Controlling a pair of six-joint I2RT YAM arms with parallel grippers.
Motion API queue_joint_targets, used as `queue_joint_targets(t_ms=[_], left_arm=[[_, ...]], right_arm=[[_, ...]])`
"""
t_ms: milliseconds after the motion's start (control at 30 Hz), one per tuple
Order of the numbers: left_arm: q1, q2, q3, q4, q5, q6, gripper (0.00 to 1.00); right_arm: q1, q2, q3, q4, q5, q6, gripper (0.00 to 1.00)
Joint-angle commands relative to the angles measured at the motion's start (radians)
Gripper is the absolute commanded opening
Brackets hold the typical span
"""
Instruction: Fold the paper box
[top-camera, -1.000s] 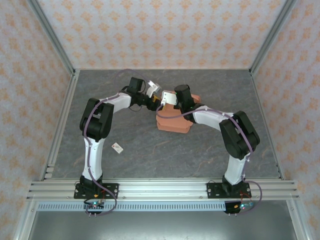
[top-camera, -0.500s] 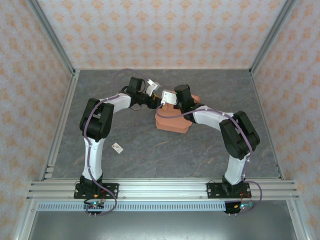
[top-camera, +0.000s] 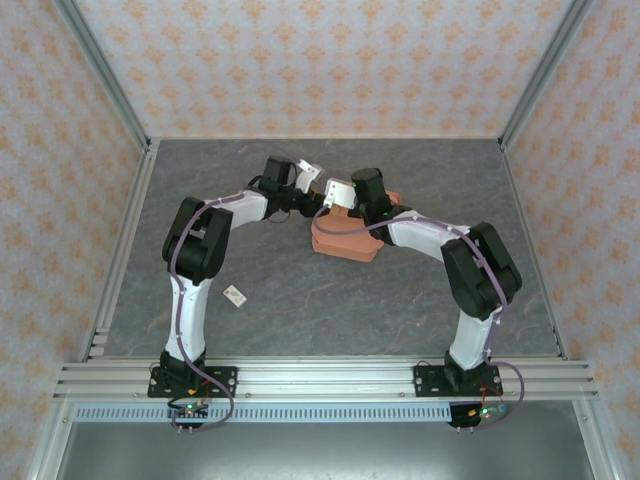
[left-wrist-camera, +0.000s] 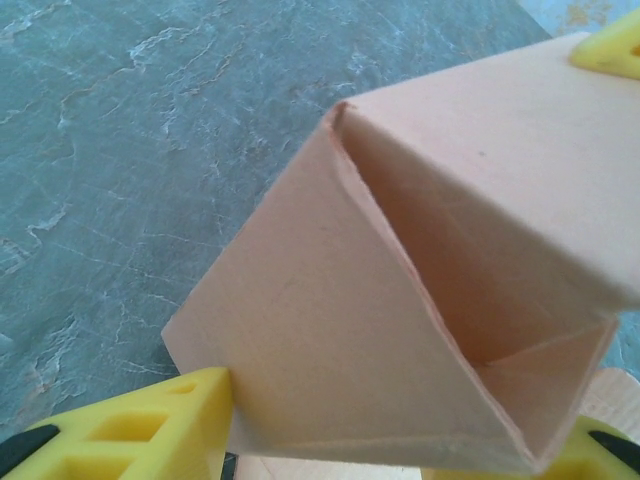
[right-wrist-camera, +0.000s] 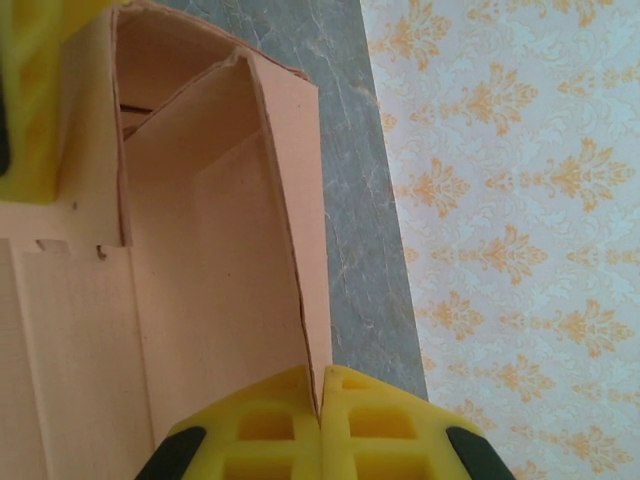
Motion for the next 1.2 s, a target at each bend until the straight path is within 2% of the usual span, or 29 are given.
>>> queue_joint_targets(t_ms=[0, 233, 333, 633, 767, 900, 1167], left_arm=[[0.001, -0.029, -0.017, 0.087, -0.114, -0.055, 0.50], [0.000, -0.040, -0.035, 0.126, -0.104, -0.065, 0.50], [0.000, -0.054, -0.046, 0.128, -0.072, -0.043, 0.55], [0.005, -0.074, 0.003, -0.123, 0.019, 0.135, 0.62], [0.010, -0.063, 0.042, -0.223, 0.046, 0.194, 0.62], [0.033, -0.061, 0.041, -0.240, 0.082, 0.201, 0.63], [0.060, -0.062, 0.038, -0.272, 0.071, 0.226, 0.63]], right_arm=[[0.010, -0.059, 0.003, -0.026, -0.095, 0.025, 0.00], [0.008, -0.060, 0.021, -0.080, -0.103, 0.020, 0.00], [0.004, -0.053, 0.033, -0.089, -0.091, 0.020, 0.00], [0.000, 0.037, 0.091, -0.020, 0.047, -0.014, 0.00], [0.001, 0.058, 0.091, 0.004, 0.023, -0.044, 0.00], [-0.001, 0.067, 0.070, 0.036, -0.013, -0.096, 0.00], [0.000, 0.078, -0.001, 0.149, -0.061, -0.163, 0.00]])
